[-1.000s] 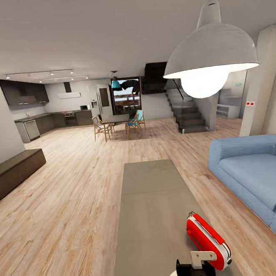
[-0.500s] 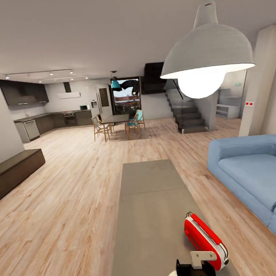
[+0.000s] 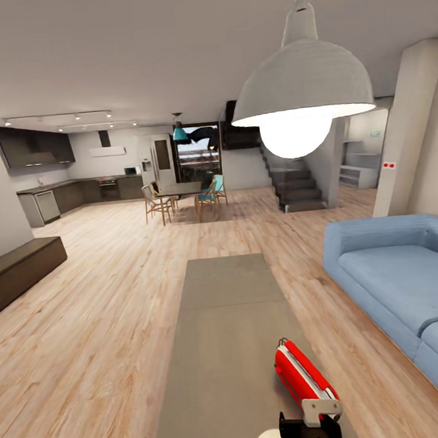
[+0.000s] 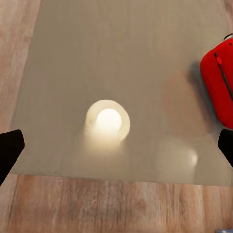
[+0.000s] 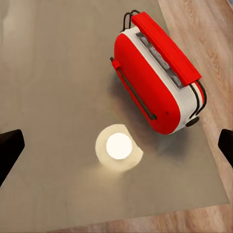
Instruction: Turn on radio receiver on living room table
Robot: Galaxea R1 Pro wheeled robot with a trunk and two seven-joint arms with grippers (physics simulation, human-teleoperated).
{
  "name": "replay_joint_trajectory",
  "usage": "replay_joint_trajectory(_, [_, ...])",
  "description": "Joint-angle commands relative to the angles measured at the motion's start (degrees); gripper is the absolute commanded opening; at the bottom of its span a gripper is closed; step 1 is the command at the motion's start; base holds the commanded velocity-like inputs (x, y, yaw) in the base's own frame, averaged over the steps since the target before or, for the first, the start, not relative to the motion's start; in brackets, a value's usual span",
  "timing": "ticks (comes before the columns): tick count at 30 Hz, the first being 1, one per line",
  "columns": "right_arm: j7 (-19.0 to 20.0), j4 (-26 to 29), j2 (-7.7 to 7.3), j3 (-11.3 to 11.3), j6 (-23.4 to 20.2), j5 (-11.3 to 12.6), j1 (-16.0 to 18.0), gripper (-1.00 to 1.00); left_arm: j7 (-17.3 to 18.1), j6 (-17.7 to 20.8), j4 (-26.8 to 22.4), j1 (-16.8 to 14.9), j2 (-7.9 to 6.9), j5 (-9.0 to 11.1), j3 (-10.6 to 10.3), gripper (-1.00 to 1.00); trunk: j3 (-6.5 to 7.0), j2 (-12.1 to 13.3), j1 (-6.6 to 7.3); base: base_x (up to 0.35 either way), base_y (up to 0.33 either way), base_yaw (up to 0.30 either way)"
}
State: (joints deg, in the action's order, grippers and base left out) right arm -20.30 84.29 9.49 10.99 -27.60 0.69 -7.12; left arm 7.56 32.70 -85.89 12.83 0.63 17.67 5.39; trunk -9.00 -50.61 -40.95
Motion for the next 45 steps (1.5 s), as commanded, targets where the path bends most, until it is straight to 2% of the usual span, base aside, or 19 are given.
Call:
replay_joint_trajectory(1, [0.00,0.00,0.00,0.00,0.00,0.01,0.00,1.00,0.00,0.00,0.01,0.00,0.00,-0.01,-0.01,1.00,0.00,0.01,0.01,0.000,-0.025,0.000])
replay_joint_trajectory(24, [0.00,0.00,0.00,0.00,0.00,0.01,0.00,1.00,0.00,0.00,0.02,0.01,-0.02,-0.01,-0.03,1.00,0.00,0.01,0.01,0.002,-0.049,0.000])
replay_joint_trajectory(33, [0.00,0.00,0.00,0.00,0.00,0.01,0.00,1.00,-0.09,-0.05,-0.07,0.00,-0.05,-0.09,0.06,1.00,0.00,0.01,0.01,0.009,-0.177,0.000])
replay_joint_trajectory(45, [0.00,0.00,0.00,0.00,0.00,0.01,0.00,1.00,-0.09,0.00,-0.02,0.00,-0.07,-0.10,0.07,1.00,0.00,0.01,0.01,0.001,-0.009,0.000])
